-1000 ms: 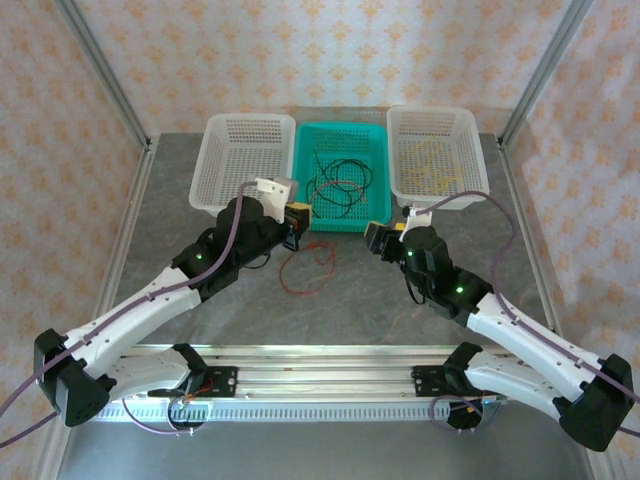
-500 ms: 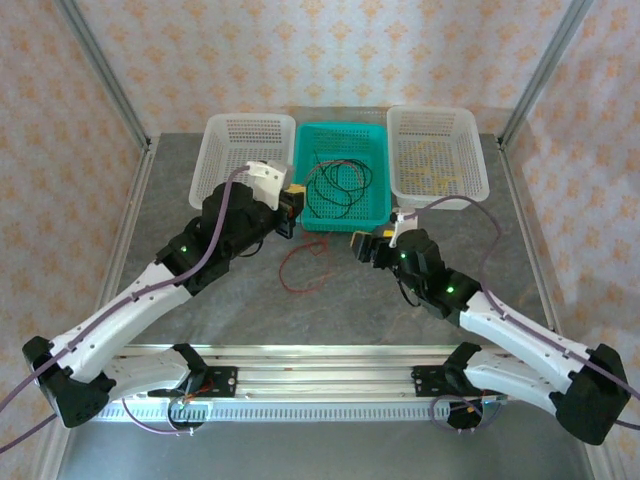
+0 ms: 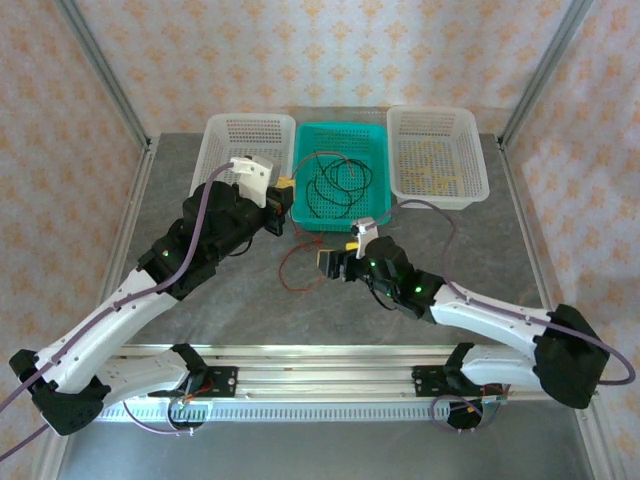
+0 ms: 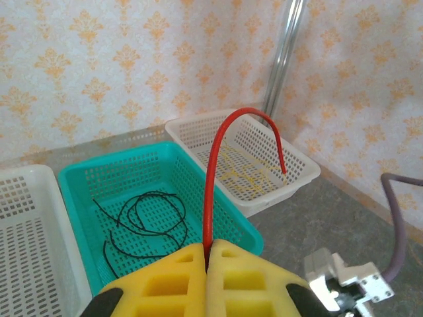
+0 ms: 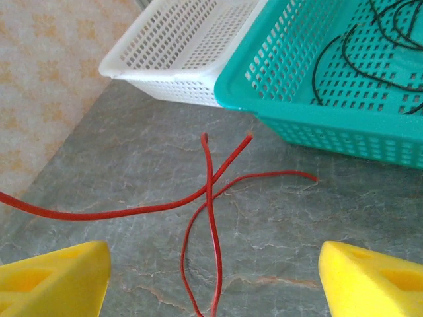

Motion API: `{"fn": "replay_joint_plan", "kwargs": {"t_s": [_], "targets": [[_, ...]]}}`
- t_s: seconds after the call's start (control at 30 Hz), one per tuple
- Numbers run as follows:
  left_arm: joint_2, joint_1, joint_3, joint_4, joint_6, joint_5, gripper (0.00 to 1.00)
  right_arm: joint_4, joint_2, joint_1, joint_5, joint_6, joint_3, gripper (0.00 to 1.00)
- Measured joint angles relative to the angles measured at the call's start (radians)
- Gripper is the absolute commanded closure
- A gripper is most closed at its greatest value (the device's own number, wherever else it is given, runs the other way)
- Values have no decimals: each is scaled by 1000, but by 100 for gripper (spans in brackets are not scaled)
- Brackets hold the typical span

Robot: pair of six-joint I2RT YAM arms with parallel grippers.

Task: Untangle the cables

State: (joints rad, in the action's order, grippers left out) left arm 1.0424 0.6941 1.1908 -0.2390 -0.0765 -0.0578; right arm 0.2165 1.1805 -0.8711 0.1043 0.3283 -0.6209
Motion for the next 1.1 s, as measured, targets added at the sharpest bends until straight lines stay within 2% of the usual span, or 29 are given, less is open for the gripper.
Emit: {"fn": "replay_joint_plan", "kwargs": {"t_s": [0.33, 0.47, 0.63, 0.73, 1.1], "targets": [[-6, 0, 0, -2, 3, 5, 100, 117, 220, -2, -8, 23, -5, 30], [-23, 0, 0, -12, 7, 15, 100, 129, 292, -2, -42, 48, -29, 41], [-53, 0, 0, -35, 10, 18, 100, 138, 316, -3, -103, 85, -46, 57], [-77, -2, 0, -47, 19, 23, 100, 135, 333, -3, -141, 105, -62, 64], [-160, -73, 7, -116, 48, 58, 100, 48, 335, 14, -269, 167, -66, 69]]}}
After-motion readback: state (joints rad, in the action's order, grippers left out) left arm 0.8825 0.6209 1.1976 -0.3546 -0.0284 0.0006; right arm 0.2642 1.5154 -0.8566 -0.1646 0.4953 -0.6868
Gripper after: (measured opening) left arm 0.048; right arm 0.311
